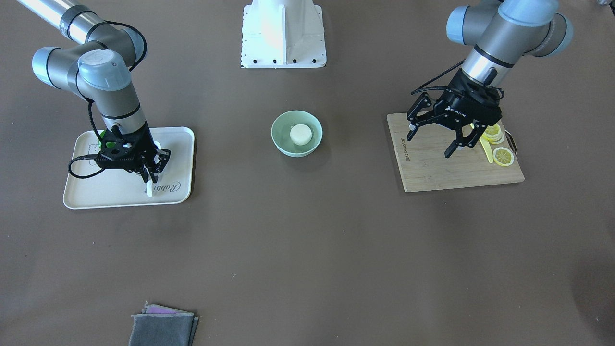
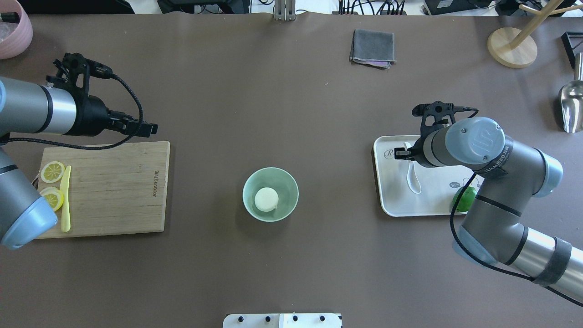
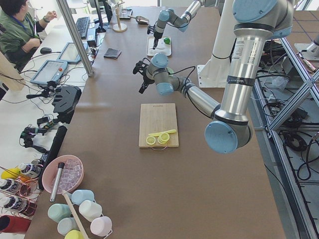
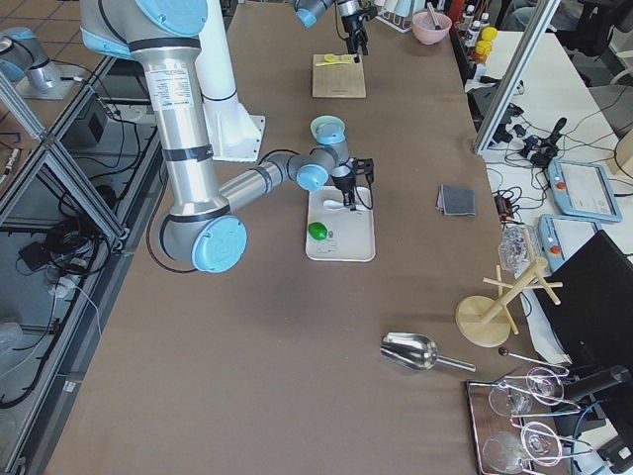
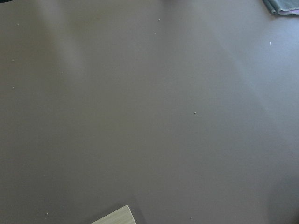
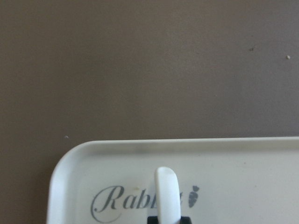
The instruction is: Put spoon and bun in bowl
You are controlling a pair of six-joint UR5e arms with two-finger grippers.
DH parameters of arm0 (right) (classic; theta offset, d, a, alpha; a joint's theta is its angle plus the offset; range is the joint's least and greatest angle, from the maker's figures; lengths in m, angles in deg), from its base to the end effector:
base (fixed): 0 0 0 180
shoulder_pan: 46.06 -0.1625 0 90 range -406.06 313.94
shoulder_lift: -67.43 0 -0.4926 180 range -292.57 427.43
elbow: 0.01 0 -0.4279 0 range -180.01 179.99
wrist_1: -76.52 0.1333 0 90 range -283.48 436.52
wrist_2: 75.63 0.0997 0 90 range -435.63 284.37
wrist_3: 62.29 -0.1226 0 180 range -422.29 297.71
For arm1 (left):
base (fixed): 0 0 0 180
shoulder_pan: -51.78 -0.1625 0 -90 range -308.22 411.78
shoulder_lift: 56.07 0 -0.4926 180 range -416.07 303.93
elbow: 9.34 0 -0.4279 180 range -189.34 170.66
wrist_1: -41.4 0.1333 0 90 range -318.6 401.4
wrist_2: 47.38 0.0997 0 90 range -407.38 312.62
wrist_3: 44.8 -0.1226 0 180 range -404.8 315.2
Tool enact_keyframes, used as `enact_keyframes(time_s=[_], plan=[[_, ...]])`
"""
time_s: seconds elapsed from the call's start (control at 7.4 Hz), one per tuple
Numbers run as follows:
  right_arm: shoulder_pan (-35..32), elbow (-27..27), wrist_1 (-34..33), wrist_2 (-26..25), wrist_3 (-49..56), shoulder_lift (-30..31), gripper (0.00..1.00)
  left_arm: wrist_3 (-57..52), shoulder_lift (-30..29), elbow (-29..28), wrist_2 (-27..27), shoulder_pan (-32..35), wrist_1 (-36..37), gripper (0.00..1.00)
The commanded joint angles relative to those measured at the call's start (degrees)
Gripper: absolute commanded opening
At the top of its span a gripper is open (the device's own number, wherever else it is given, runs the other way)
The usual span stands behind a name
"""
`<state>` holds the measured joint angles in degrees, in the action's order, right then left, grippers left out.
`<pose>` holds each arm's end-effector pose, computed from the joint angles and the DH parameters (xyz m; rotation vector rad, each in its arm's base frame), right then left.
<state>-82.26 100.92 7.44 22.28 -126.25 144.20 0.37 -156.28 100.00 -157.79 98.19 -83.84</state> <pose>-0.4635 -0.4835 0.4820 0.2941 -0.7404 0.1135 0.3522 -0.5013 0.3950 0.5771 1.0085 0.1769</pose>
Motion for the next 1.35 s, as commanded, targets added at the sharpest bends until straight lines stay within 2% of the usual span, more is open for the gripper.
enact_keyframes(time_s=[0.0,0.41,0.68,0.95,1.08,1.22], plan=[[-0.4,3.5,-7.5,0.4,-2.4,-5.3,0.00,0.0,0.0,-0.1,0.0,0.0,0.0,0.97],[3.0,4.0,-21.0,-1.1,-21.8,-19.1,0.00,0.0,0.0,-0.3,0.1,0.0,0.0,0.97],[8.3,3.5,-29.6,-8.1,-31.7,-26.7,0.00,0.1,-0.2,-0.5,0.0,-0.2,0.0,0.97],[13.8,2.4,-33.1,-16.1,-39.2,-28.8,0.00,0.3,-0.6,-1.3,-0.1,-0.3,0.0,0.97],[15.6,-0.1,-33.4,-19.8,-42.3,-30.5,0.00,0.4,-0.9,-1.8,-0.2,-0.4,0.0,0.97],[16.6,-5.3,-33.4,-22.5,-44.5,-33.8,0.00,0.4,-1.0,-2.2,-0.3,-0.5,0.0,0.97]])
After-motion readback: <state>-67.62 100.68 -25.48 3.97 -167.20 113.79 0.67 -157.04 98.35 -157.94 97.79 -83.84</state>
